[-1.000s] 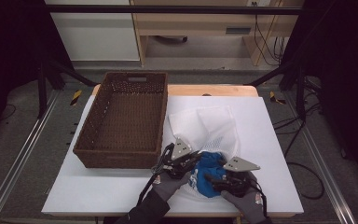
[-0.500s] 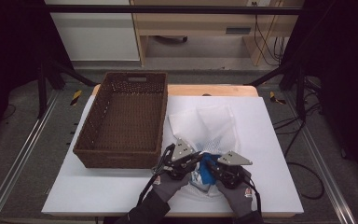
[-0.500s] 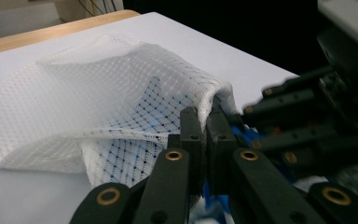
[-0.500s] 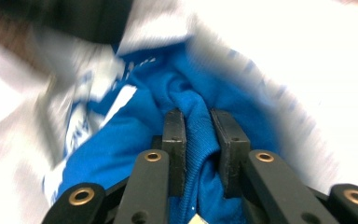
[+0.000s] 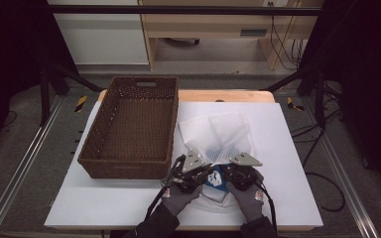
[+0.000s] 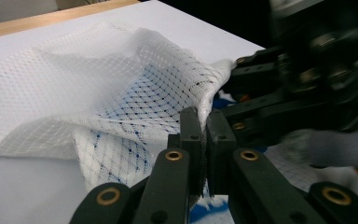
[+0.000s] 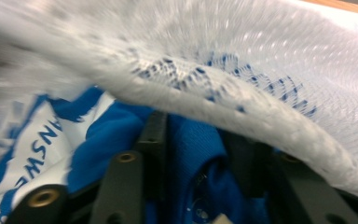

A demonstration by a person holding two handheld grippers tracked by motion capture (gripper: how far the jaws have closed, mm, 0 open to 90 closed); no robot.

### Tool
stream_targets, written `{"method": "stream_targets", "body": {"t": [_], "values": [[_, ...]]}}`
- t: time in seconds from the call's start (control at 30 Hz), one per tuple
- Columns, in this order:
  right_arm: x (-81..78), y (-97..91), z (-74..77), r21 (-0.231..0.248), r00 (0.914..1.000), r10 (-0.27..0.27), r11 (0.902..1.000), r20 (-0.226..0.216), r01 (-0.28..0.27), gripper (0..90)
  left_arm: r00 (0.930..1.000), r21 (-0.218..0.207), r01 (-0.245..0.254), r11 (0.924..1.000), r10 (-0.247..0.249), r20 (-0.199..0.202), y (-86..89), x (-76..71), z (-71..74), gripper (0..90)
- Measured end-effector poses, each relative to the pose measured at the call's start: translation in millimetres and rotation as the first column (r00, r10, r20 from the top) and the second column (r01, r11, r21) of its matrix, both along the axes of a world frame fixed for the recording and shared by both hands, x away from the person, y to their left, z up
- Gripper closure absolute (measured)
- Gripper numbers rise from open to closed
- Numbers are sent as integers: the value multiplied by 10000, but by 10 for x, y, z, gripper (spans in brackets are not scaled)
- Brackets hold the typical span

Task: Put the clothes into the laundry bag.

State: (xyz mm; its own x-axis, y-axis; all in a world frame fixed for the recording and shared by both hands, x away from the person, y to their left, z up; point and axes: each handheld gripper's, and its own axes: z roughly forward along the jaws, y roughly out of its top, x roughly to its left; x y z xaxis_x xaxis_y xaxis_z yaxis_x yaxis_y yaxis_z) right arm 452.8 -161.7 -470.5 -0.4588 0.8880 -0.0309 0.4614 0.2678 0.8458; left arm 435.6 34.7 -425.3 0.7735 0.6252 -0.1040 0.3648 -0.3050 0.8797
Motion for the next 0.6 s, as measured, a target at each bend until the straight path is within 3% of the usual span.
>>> {"method": "stream_targets", "body": {"t": [0.03, 0.1, 0.17, 0.23, 0.33, 0.4, 0.47, 0.5, 0.53, 0.57, 0.6], "values": [[-68, -71, 56, 379, 9995, 320, 9988, 2, -320, 533, 10000, -1, -44, 10000, 44, -4, 7, 11, -4, 874], [-115, -111, 87, 531, 9987, 502, 9973, 93, -506, 515, 10000, -5, -53, 10000, 53, -3, 13, 16, -3, 874], [-272, -228, 190, 1120, 9948, 934, 9889, 412, -975, 502, 10000, -11, -93, 10000, 93, 10, 16, 21, -1, 874], [-365, -264, 245, 1216, 9919, 1097, 9857, 641, -1169, 490, 9999, -40, -133, 9999, 133, 25, 13, 23, -2, 875], [-423, -233, 249, 1193, 9884, 1418, 9819, 543, -1474, 443, 9999, 9, -166, 9999, 166, 37, 12, 30, -2, 874], [-438, -68, 143, 961, 9821, 1883, 9774, 79, -1882, 368, 9998, 1, -198, 9998, 198, 37, 17, 33, 1, 874], [-402, 60, 33, 711, 9765, 2126, 9752, -355, -2097, 358, 9998, -20, -197, 9998, 197, 39, 24, 31, 8, 874], [-402, 60, 33, 711, 9765, 2126, 9752, -355, -2097, 358, 9998, -20, -197, 9998, 197, 39, 24, 31, 8, 874], [-359, 167, -77, 55, 9743, 2043, 9788, -954, -2047, 447, 9998, -8, -179, 9998, 179, 60, 31, 29, 12, 874], [-336, 201, -116, -324, 9767, 1823, 9818, -1133, -1870, 514, 9998, -58, -179, 9998, 179, 42, 31, 27, 15, 874], [-312, 212, -137, -360, 9794, 1657, 9846, -1149, -1708, 604, 9998, -67, -177, 9998, 177, 57, 36, 23, 23, 874]]}}
